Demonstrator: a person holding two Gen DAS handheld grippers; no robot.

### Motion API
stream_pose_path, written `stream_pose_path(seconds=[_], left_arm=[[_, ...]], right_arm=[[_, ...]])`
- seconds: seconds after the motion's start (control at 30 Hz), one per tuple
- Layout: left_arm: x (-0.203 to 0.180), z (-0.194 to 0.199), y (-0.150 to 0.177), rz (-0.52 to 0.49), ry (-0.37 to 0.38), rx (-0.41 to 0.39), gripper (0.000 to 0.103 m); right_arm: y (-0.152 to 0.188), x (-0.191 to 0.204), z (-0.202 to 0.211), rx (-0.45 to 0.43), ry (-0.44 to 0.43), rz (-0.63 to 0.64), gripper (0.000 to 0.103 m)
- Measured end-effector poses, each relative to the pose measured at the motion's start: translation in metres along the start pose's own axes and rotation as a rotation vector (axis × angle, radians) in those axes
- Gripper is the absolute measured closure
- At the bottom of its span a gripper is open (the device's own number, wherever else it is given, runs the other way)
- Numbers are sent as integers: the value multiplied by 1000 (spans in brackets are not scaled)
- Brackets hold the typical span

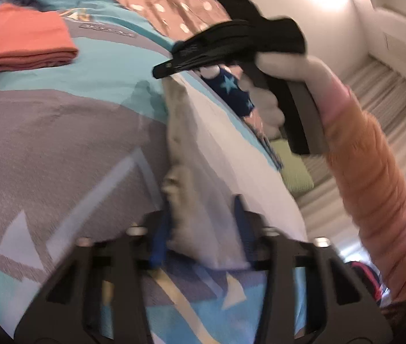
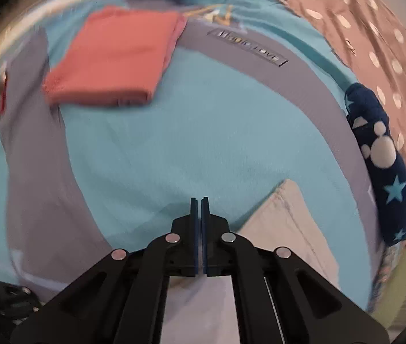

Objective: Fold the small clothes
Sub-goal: 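Grasp the folded shirt edge with the left gripper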

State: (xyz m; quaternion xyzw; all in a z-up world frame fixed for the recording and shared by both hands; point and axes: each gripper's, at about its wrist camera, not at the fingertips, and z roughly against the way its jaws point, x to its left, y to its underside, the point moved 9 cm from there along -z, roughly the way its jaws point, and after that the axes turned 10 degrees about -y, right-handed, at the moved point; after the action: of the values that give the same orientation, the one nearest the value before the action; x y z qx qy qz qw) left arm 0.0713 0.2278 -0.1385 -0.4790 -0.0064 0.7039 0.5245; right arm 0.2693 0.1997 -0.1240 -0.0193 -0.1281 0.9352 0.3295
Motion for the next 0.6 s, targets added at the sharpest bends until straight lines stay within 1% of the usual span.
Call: stream_pose_path(seconds=[0.03,0.07,0.1,0.17,0.23,0.3,0.33,0.37,0.43,0.47,0.53,0.6], left_arm=[[0,1,-1,4,15,-3,95],[-3,4,0,-7,23,-11,95],[-6,7,2,-28,17,-23,96],[-15,12,10,-99,-15,-30,97],[-17,14,18,-116,-53,-21,97],[-12,14,22,-102,-70,-5,97],[-10,15,23,-90,-71,-3,97],[-9,15,21,-83,-68,-2,97],[-9,14,19,-88,-71,-3,97],[-10,12,19,-93,-74,-4,97],[-9,14,20,-98,-78,-5,97],[-7,13,21,-90,-78,-3,97]], right_arm=[[-2,-3,-2,-10,-24,-28,103],[-5,-6,-3,-29,-67,-66,103],[-7,-7,-6,-38,-105,-95,103],[-9,-8,-10,-40,-142,-136,103],[-9,-7,-10,-47,-153,-133,103],[-5,1,-6,-27,-154,-73,103],[-4,2,-3,-18,-145,-49,99],[-2,2,-1,-11,-132,-32,79],[1,0,4,-4,-79,15,59],[4,-1,4,15,-48,44,55],[11,-2,-4,59,-42,65,55],[20,1,-17,102,-42,68,102]])
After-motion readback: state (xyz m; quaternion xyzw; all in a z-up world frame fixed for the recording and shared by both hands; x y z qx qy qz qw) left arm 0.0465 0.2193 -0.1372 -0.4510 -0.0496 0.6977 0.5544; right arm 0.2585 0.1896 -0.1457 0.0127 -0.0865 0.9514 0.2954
